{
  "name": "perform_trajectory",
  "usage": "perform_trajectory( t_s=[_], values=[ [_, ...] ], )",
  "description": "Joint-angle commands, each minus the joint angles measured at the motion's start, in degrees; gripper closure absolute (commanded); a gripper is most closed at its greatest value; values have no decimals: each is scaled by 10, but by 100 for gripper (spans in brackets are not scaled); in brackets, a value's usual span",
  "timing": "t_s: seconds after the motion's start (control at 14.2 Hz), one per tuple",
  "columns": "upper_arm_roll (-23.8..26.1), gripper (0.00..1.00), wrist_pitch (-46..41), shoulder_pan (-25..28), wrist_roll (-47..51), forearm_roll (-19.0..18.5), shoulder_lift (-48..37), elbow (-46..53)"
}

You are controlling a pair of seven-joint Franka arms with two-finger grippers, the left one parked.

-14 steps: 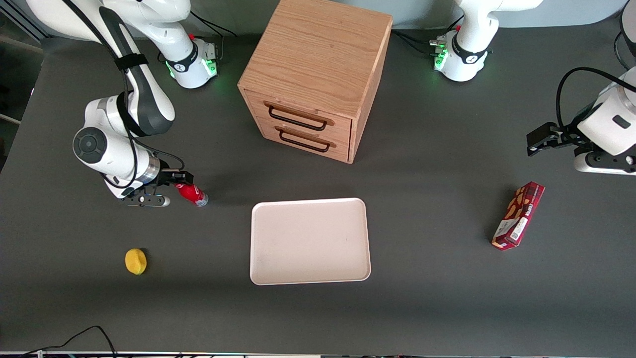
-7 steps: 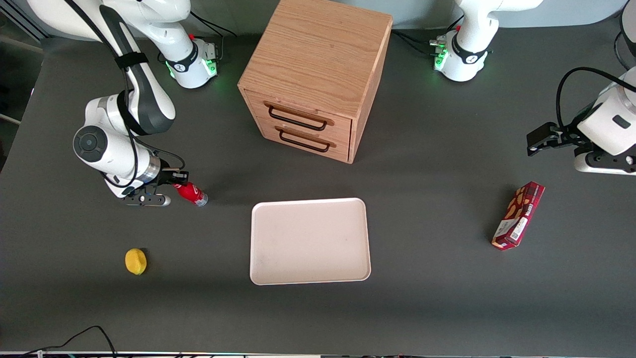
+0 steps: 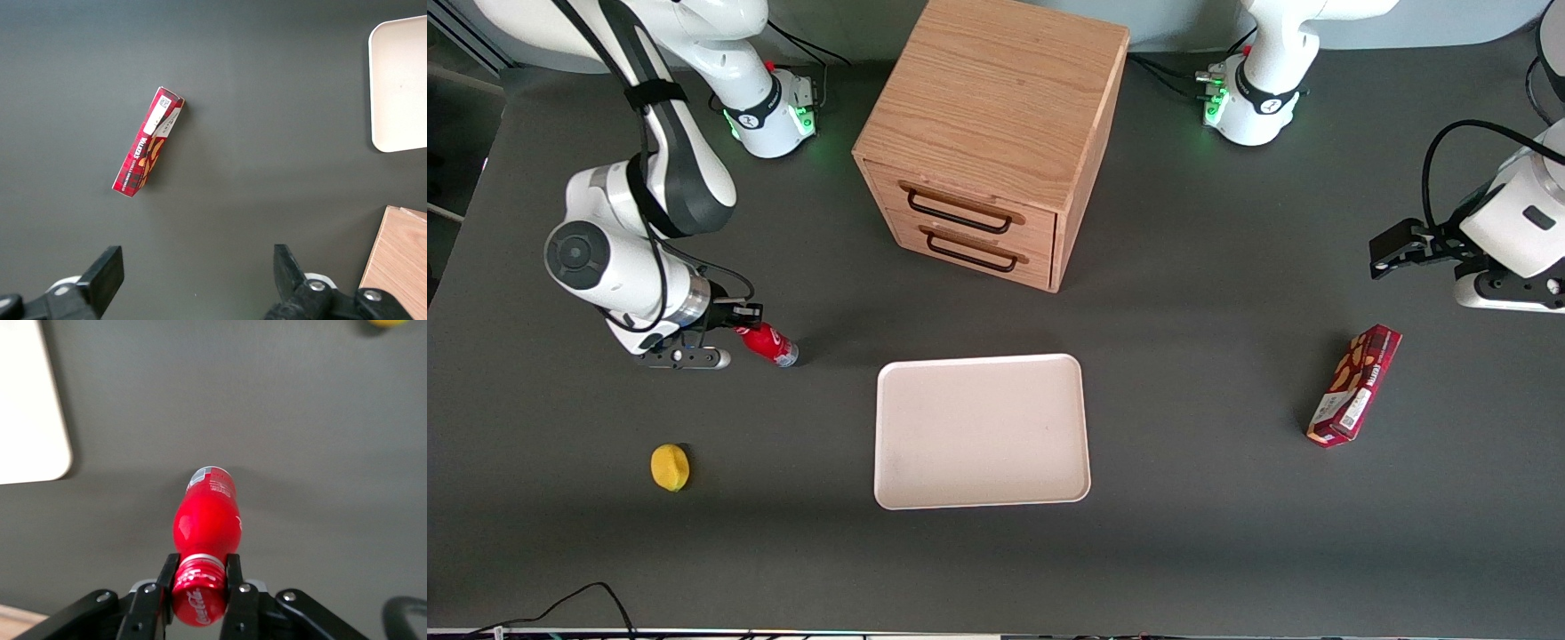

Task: Place coke bottle on tray
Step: 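Lift the bottle and carry it over the cream tray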

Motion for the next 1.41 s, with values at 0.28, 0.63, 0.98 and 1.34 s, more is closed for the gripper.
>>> perform_trajectory(
  t_s=[0.28,0.63,0.98,1.34],
  values=[
    [42,100,-74,32,74,-28,13,175],
    [41,100,-73,97,118,-60,108,321],
    [37,100,-73,118,120,-58,223,442],
    [35,100,-78,135,120,-53,276,464]
  ],
)
